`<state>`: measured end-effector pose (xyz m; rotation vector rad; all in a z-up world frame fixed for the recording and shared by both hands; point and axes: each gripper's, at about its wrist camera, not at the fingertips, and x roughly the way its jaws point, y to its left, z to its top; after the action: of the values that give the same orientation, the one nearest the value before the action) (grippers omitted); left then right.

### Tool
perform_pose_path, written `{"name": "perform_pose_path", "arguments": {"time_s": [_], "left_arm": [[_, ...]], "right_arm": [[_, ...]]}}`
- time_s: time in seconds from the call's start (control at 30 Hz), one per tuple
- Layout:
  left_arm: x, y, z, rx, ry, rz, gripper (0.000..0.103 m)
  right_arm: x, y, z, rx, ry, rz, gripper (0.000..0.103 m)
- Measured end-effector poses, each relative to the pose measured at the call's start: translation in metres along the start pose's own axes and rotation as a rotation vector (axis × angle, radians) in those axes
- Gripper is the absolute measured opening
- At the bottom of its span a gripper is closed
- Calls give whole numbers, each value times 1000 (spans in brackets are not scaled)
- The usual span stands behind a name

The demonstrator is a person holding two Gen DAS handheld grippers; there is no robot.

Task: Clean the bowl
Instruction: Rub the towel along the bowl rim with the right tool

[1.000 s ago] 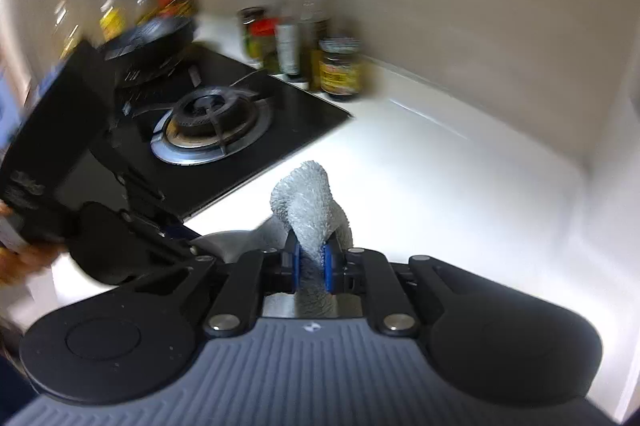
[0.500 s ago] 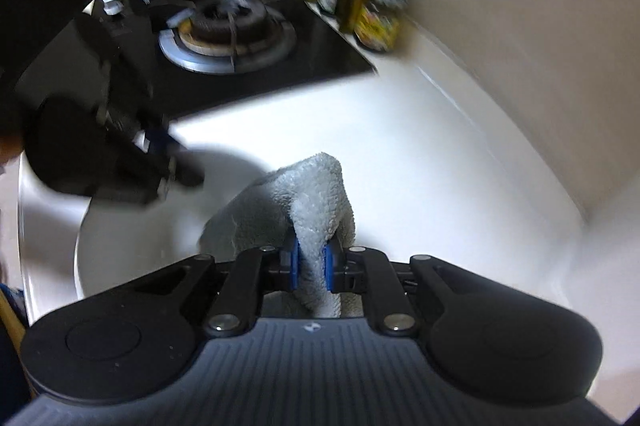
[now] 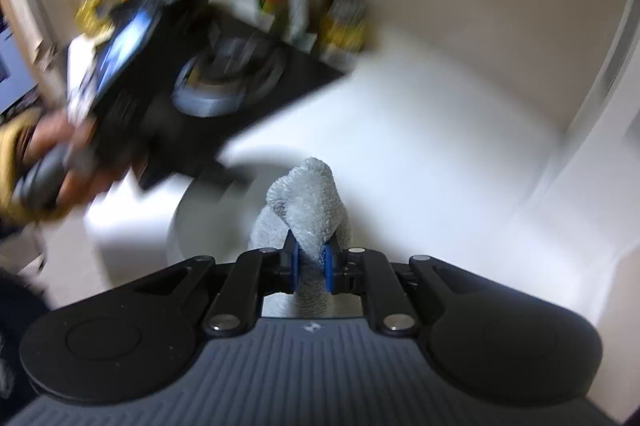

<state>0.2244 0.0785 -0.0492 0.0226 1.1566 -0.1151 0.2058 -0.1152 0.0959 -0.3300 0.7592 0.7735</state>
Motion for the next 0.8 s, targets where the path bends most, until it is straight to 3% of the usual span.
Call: {"name": "perform_pose_path", "arguments": {"time_s": [0.13,0.2,0.3,0.43,0.57,0.8], "left_arm": [[-1,-2,-2,7,-7,9,11],[-1,-1,-2,15,-9,4,10],[-1,0,-2,22,-6,-5,10],[-1,0,-2,30,-6,-5,9],[-1,-3,-2,56,-9,2,9],[-1,-8,-4,110,-17,20,10]], "right_arm": [[20,4,25,-69,12,50,10],[57,20,22,-145,132,107,10],[94,38,16,-296,251,94,11],[114,47,17,-477,270,39,27],[131,42,29,-492,312,167,30],[170,55,28,-690,344,249,33]]}}
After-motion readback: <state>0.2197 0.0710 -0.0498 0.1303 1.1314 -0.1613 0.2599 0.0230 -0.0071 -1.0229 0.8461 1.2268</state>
